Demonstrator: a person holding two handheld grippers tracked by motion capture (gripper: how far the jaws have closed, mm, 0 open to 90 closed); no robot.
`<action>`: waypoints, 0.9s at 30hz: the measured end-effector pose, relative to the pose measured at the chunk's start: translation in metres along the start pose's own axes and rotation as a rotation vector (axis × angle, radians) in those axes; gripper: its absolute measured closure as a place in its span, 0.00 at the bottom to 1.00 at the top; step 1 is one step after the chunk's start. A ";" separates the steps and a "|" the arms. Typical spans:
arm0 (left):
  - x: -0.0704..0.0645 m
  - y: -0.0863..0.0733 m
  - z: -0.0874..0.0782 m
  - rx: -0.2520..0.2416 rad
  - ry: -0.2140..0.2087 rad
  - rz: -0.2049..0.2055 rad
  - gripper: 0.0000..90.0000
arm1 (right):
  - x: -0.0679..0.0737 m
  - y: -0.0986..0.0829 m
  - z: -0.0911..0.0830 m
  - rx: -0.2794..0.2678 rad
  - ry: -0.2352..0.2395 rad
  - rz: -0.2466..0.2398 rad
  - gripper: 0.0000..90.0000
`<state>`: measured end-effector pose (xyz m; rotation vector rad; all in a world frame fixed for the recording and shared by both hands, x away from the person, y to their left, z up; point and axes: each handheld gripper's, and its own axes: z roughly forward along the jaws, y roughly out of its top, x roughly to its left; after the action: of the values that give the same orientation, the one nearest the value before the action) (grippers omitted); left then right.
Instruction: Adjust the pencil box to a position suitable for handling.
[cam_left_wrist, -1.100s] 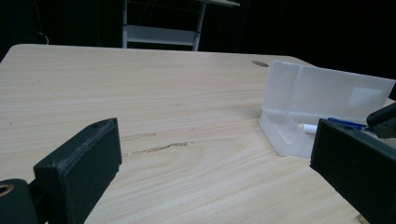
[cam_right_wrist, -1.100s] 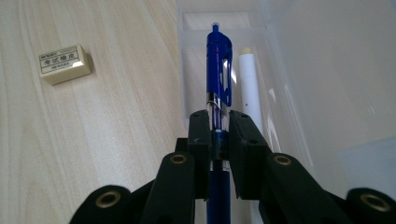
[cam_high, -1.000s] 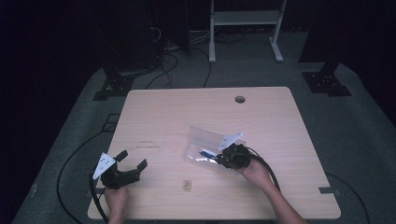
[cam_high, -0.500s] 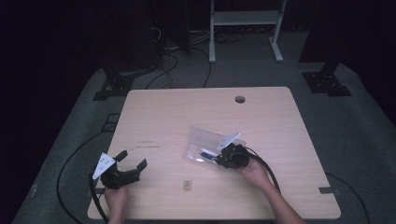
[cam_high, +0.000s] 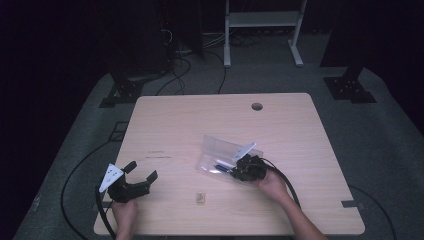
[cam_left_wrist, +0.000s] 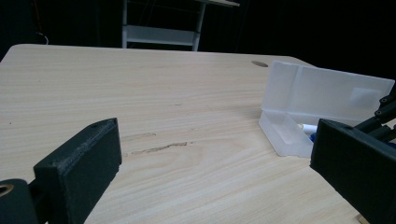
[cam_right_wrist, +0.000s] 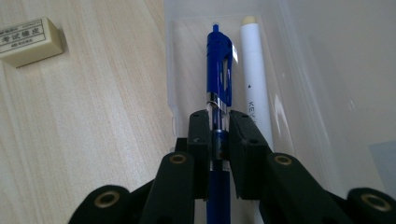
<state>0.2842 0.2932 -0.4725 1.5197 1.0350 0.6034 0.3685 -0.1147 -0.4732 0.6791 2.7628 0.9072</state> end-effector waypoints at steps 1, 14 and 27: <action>0.000 0.000 0.000 0.001 -0.001 0.000 0.01 | 0.000 0.000 0.000 0.001 0.001 0.005 0.87; 0.000 0.000 0.000 0.002 -0.001 0.000 0.01 | 0.001 0.000 0.002 0.000 -0.006 -0.004 0.83; -0.001 0.000 0.001 0.003 0.000 0.002 0.01 | 0.010 0.008 -0.023 -0.103 0.011 -0.012 0.70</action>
<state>0.2845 0.2925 -0.4726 1.5234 1.0351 0.6028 0.3565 -0.1164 -0.4495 0.6420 2.7046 1.0453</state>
